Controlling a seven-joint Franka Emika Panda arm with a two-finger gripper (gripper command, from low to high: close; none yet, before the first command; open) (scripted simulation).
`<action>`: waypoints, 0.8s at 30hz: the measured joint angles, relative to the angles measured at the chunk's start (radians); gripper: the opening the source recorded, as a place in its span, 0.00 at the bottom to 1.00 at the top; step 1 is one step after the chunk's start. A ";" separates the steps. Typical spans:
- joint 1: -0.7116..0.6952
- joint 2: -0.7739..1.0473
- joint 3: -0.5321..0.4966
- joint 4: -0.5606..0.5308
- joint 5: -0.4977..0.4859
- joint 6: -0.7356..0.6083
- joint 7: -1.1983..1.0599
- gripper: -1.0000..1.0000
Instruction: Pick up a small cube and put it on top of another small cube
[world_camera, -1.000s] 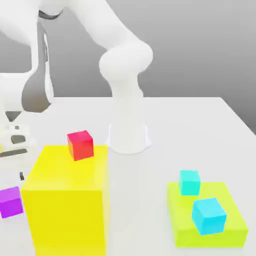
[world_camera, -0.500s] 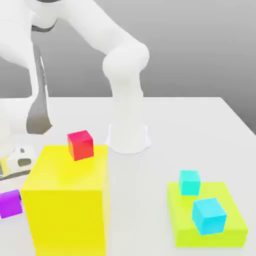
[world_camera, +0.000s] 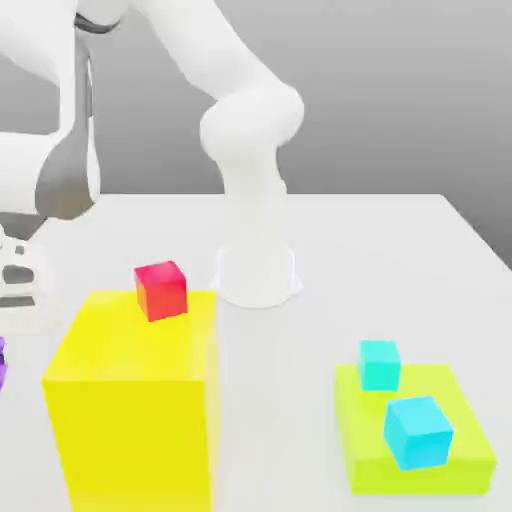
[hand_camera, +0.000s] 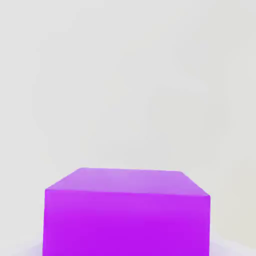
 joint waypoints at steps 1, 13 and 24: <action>0.012 0.013 0.012 0.008 0.006 0.002 0.045 0.00; 0.203 0.153 0.163 0.053 0.095 0.018 0.582 0.00; 0.435 0.157 0.352 -0.116 0.205 0.003 0.829 0.00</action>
